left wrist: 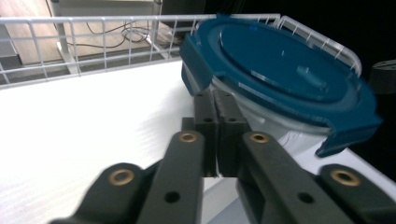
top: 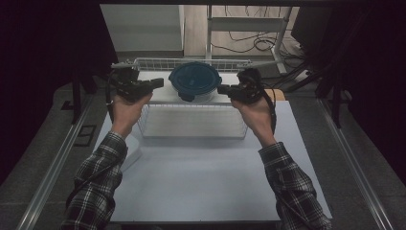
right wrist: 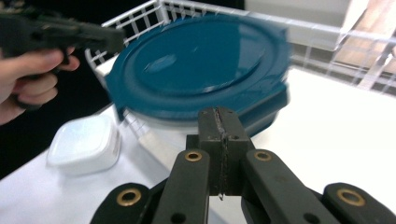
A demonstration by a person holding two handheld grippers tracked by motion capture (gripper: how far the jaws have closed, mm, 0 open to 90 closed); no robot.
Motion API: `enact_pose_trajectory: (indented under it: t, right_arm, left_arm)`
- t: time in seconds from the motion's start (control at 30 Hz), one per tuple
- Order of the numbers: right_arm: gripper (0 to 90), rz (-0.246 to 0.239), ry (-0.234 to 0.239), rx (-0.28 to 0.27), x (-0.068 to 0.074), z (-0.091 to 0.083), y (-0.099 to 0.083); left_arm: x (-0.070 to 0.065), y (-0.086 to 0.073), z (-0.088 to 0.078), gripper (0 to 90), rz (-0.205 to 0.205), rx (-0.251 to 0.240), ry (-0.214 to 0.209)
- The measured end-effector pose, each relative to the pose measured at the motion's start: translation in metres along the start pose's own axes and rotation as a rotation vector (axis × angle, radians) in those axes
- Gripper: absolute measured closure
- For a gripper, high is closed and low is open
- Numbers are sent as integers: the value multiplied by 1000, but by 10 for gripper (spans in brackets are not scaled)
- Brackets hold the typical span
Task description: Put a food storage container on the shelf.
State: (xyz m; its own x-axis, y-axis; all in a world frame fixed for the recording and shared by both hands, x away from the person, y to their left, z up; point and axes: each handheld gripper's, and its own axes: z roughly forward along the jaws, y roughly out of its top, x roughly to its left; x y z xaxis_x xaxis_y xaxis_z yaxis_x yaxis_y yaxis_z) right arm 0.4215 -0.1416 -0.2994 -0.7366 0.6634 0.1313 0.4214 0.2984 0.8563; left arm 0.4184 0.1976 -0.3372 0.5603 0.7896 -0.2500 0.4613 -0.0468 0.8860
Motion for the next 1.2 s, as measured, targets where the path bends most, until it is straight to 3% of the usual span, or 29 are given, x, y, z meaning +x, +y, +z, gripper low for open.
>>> enact_pose_trajectory:
  t: [0.17, 0.2, 0.27, 0.43, 0.7, 0.77, 1.0, 1.2]
  right_arm:
    - [892, -26, -29, 47, 2, 12, -8]
    - [892, -23, -37, 48, 0, 14, -8]
    - [892, -2, -10, 46, -5, 18, -8]
    - [892, 19, -34, 34, -20, 28, -5]
    - [892, 21, -62, 33, -28, 36, 1]
    - [892, 16, -59, 32, -30, 38, 2]
    - [857, 12, -33, 4, -30, 30, -1]
    - [726, -24, 8, 5, -21, 20, -12]
  left_arm:
    - [-5, -2, 11, 899, 36, 29, 6]
    - [-5, -2, 12, 899, 36, 28, 4]
    - [-7, -1, 15, 899, 36, 26, 2]
    - [-10, 2, 20, 898, 30, 18, 14]
    - [-12, 5, 23, 899, 24, 16, 49]
    - [-12, 4, 22, 898, 27, 11, 40]
    - [-16, -8, 15, 875, 60, 26, 10]
    - [-31, -24, 5, 738, 110, 33, -13]
